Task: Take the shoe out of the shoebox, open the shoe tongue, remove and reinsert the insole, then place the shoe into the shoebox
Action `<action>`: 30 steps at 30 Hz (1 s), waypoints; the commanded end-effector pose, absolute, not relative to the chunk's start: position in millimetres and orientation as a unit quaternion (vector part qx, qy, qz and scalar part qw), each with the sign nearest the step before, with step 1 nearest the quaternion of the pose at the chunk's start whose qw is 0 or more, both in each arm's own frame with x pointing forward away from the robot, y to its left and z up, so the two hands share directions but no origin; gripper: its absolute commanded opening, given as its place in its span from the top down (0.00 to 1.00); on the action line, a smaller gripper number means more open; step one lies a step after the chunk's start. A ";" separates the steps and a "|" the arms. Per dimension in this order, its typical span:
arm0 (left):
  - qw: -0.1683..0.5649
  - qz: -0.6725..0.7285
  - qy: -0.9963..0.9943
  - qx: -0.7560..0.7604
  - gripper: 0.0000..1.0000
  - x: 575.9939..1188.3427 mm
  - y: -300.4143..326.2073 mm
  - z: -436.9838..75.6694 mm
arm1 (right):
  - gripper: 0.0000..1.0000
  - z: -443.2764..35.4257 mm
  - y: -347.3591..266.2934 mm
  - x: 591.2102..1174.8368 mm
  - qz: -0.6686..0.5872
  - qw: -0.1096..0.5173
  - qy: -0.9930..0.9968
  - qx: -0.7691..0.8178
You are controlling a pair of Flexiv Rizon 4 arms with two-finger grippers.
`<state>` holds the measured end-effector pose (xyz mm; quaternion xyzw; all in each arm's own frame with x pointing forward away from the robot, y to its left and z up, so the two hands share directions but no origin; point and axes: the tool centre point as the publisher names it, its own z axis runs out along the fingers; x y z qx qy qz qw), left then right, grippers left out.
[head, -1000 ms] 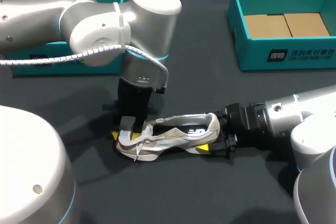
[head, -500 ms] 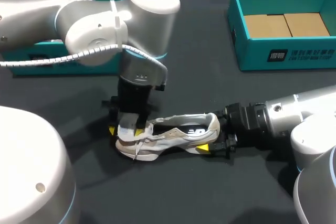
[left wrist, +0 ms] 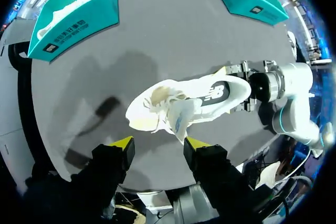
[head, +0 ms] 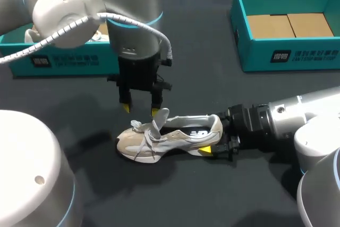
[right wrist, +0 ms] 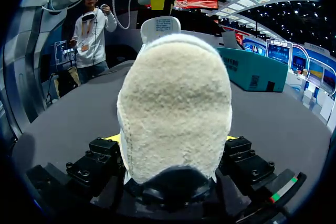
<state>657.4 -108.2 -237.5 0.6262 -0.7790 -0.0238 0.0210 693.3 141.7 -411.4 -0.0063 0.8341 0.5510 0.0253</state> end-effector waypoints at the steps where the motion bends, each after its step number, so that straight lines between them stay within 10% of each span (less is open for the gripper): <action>1: 0.020 -0.013 -0.811 0.584 0.41 657.8 -123.0 -222.4 | 1.00 -410.6 142.1 692.6 0.549 0.026 0.836 -0.006; 11: 0.036 -0.029 -0.955 0.294 0.65 660.9 -161.3 -195.5 | 1.00 -410.6 142.1 692.6 0.549 0.026 0.836 -0.006; 12: 0.024 -0.024 -0.965 0.261 0.98 659.9 -162.6 -195.0 | 1.00 -410.6 142.1 692.6 0.549 0.026 0.836 -0.006; 30: 0.033 0.041 -0.995 0.083 1.00 666.7 -189.2 -215.3 | 1.00 -410.6 142.1 692.6 0.549 0.026 0.836 -0.006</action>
